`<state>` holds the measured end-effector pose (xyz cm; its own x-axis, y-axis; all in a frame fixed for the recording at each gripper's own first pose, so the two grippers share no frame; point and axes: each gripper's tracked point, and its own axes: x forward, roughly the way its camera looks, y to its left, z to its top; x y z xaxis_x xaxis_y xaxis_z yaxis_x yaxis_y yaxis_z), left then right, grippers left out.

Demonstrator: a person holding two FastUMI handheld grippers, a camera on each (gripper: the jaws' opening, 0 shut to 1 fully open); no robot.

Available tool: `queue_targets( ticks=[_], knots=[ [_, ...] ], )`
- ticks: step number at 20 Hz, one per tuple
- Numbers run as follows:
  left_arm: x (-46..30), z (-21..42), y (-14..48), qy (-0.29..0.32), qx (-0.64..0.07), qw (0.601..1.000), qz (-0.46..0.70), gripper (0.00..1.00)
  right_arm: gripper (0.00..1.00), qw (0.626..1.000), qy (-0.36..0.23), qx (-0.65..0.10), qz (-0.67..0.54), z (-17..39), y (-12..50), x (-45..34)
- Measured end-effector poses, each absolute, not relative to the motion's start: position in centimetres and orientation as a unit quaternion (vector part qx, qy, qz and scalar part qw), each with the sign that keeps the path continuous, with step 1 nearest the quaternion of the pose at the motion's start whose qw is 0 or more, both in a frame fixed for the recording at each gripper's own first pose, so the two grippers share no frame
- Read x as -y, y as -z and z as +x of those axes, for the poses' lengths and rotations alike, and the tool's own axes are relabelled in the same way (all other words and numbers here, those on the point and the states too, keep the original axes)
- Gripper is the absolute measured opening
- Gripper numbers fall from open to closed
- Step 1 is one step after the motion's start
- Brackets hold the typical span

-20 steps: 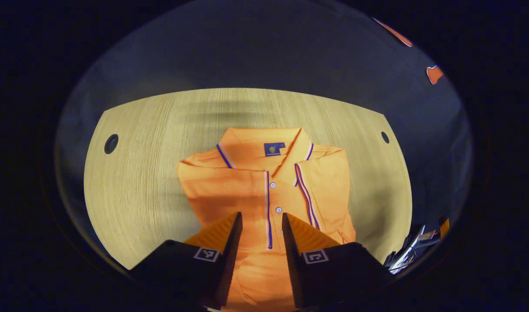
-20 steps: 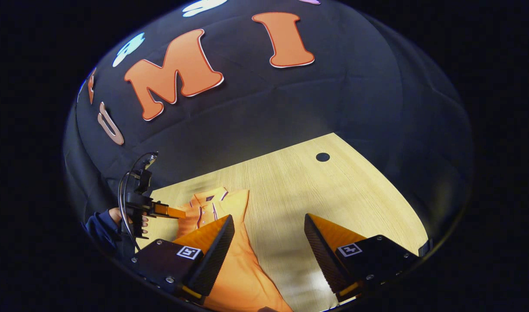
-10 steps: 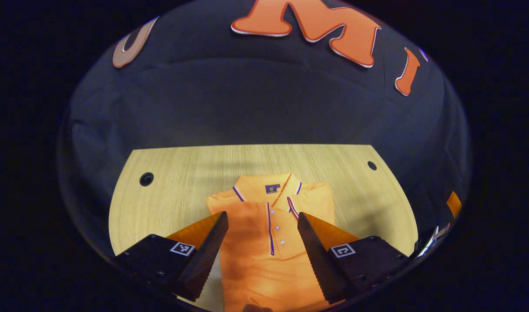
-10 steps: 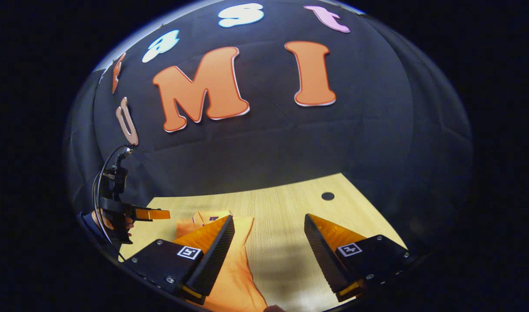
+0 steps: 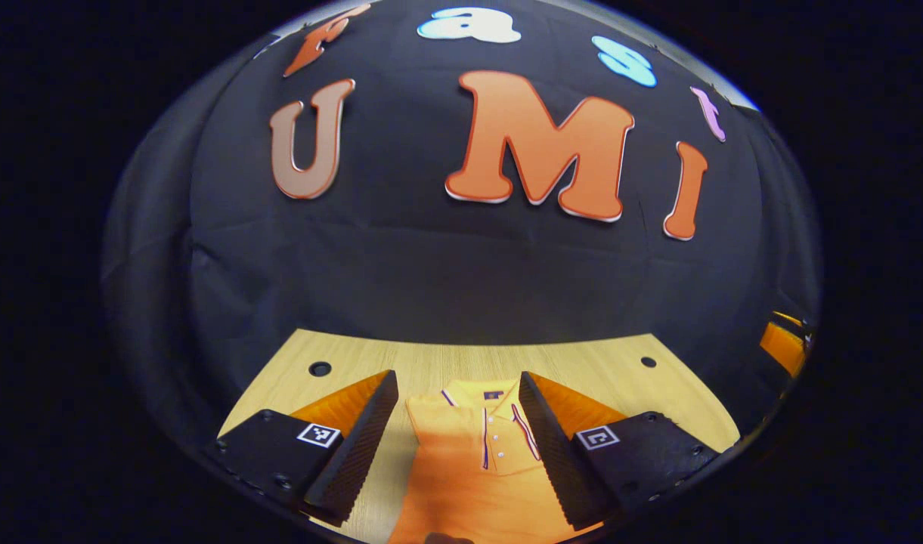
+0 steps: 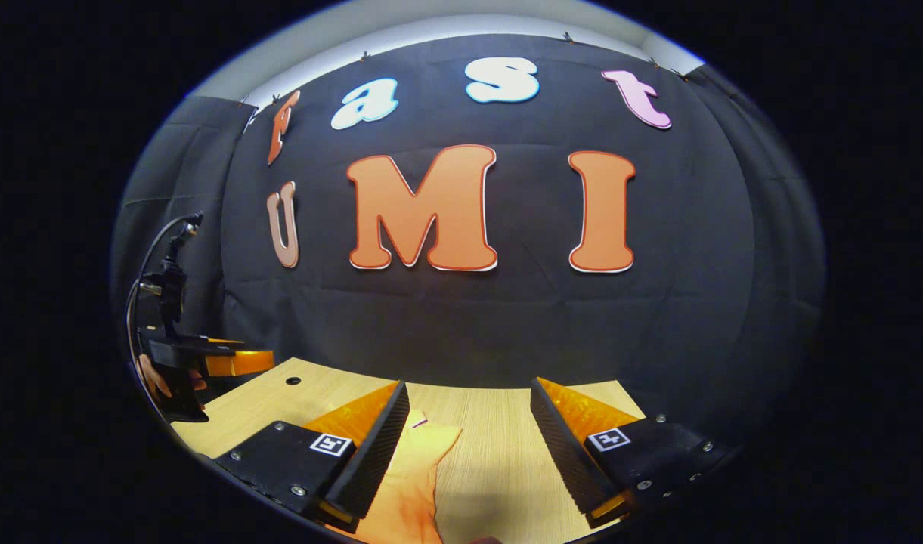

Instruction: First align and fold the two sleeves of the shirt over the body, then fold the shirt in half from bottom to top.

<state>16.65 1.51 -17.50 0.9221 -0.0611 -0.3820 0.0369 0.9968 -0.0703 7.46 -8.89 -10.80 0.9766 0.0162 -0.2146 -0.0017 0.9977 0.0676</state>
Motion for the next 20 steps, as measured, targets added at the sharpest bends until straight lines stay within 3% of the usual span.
queue_targets(
  ticks=[5, 7, 13, 20],
  knots=[
    [-2.5, 11.8, 8.8, -0.006, -0.054, 0.998, 0.029, 0.97, 0.98, 0.995, -0.042, -0.076, 0.039, 6.6, 8.7, 6.6],
    [-2.3, 9.5, 7.5, -0.006, -0.028, 0.997, 0.066, 0.98, 0.98, 0.995, -0.043, -0.077, 0.040, 6.1, 9.1, 5.6],
    [-3.1, 3.1, 11.6, 0.011, -0.106, 0.992, 0.063, 0.97, 0.98, 0.993, -0.026, -0.110, 0.029, 2.3, 10.2, 3.7],
    [-4.5, -4.8, 19.6, 0.033, -0.235, 0.970, 0.054, 0.98, 0.98, 0.965, -0.012, -0.259, 0.035, -6.6, 18.6, 3.0]
  ],
)
